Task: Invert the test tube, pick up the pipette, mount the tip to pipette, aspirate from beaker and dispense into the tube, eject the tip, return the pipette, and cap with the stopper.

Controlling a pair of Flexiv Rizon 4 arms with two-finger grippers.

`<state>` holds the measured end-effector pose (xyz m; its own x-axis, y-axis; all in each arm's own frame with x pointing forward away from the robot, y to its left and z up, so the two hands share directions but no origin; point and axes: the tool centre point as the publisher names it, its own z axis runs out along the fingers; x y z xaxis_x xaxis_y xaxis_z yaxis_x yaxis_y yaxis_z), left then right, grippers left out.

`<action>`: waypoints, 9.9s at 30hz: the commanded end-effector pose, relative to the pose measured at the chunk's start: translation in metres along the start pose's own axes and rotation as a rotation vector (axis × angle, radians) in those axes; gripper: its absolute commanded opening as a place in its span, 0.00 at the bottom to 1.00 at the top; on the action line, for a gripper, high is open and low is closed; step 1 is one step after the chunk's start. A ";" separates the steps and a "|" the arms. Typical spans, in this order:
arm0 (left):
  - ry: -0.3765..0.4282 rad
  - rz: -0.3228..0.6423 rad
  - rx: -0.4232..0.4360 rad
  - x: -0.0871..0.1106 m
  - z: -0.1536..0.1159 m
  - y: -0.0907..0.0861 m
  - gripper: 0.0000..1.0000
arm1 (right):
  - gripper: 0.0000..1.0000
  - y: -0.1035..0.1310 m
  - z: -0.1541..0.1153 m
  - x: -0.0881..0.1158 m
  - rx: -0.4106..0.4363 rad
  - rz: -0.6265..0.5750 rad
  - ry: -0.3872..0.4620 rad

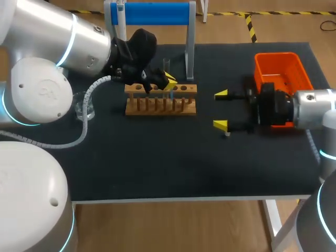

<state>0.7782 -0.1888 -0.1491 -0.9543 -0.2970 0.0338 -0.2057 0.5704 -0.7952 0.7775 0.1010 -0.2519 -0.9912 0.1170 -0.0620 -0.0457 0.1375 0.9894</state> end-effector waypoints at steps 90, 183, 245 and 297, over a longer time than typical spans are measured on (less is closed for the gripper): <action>0.001 -0.002 -0.005 0.000 0.000 -0.001 0.00 | 0.47 0.084 0.126 0.004 -0.128 0.065 0.330; 0.001 -0.002 -0.005 0.000 0.000 -0.001 1.00 | 0.00 -0.004 -0.075 0.027 -0.148 0.083 0.234; -0.962 -0.601 -0.073 -0.267 -0.047 0.080 1.00 | 0.00 -0.004 -0.075 0.027 -0.148 0.083 0.234; -1.168 -0.622 0.156 -0.366 -0.013 0.059 1.00 | 0.00 -0.004 -0.075 0.027 -0.148 0.083 0.234</action>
<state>1.0966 -0.0377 -0.1962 0.0640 -0.9956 -0.0685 -0.4260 0.0348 -0.9041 0.7419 0.0296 -0.2480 -0.9931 -0.1122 0.0353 0.0368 -0.0119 0.9993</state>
